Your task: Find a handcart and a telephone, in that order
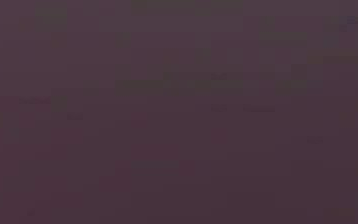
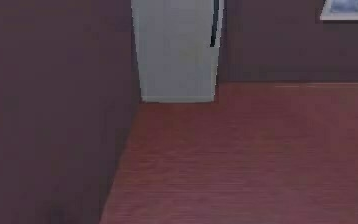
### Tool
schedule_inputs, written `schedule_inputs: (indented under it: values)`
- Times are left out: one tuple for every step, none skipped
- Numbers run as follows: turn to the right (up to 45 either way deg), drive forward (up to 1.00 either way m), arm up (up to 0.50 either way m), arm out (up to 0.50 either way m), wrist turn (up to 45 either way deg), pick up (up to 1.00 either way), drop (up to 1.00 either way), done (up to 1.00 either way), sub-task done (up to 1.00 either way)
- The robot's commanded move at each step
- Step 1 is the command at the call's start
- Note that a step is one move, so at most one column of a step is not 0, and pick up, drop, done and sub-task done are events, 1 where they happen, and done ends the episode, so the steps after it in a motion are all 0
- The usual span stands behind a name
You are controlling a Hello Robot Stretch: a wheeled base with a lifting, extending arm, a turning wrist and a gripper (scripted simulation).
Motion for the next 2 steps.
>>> schedule_inputs:
  values:
    - [-45.0,0.0,0.0,0.0,0.0,0.0,0.0,0.0,0.0]
    - [-45.0,0.0,0.0,0.0,0.0,0.0,0.0,0.0,0.0]
